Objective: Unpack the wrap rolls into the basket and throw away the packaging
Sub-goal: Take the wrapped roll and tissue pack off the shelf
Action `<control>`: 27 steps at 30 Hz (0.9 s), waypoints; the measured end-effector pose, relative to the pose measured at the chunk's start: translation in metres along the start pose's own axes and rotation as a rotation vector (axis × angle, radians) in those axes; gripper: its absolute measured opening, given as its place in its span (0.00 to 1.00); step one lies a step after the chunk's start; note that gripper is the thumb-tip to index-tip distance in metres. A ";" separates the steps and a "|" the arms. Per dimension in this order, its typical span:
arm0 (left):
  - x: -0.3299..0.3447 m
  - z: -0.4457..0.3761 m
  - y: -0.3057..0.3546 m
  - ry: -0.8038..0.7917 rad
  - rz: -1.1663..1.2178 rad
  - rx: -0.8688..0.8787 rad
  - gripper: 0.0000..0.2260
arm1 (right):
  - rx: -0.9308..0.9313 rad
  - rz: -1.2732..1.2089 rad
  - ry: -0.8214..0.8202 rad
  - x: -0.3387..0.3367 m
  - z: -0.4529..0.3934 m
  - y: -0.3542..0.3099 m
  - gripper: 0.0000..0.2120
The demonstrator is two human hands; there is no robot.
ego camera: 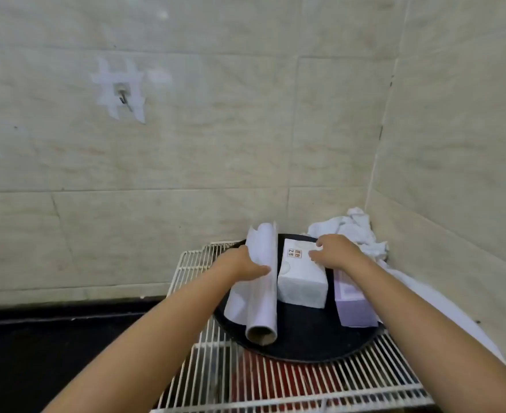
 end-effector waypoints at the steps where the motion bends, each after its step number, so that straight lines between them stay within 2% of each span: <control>1: 0.008 -0.001 0.002 -0.047 0.068 -0.032 0.38 | 0.025 -0.004 0.003 0.002 -0.006 0.000 0.10; 3: 0.023 -0.004 0.004 -0.115 0.168 -0.098 0.41 | 0.070 -0.019 -0.021 0.007 -0.014 0.000 0.11; 6: 0.028 -0.008 0.010 -0.095 0.292 -0.120 0.38 | 0.092 -0.008 -0.104 0.014 -0.022 -0.006 0.07; 9: 0.025 -0.013 0.009 -0.091 0.364 -0.097 0.36 | 0.066 0.066 -0.145 0.015 -0.031 -0.010 0.15; 12: 0.030 -0.011 0.007 -0.155 0.342 -0.056 0.39 | 0.075 0.090 -0.134 0.016 -0.034 -0.013 0.10; 14: 0.035 -0.009 0.006 -0.194 0.282 -0.052 0.40 | 0.087 0.117 -0.134 0.019 -0.036 -0.017 0.17; 17: 0.038 -0.006 0.010 -0.160 0.176 -0.055 0.35 | 0.102 0.164 -0.137 0.024 -0.037 -0.022 0.27; 22: 0.037 -0.003 0.013 -0.085 0.182 -0.062 0.27 | 0.187 0.153 -0.206 0.032 -0.036 -0.032 0.27; 27: 0.020 0.003 -0.003 -0.077 0.220 -0.086 0.36 | 0.181 0.127 -0.243 0.035 -0.035 -0.036 0.25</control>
Point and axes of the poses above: each hand's wrist, its own z-axis away from the middle knuckle, its own x-axis out of the palm, y = z × x, the point moved 7 cm from there along -z, towards the middle knuckle, and after that the axes turned 5 degrees about x, right-handed, at the moved point
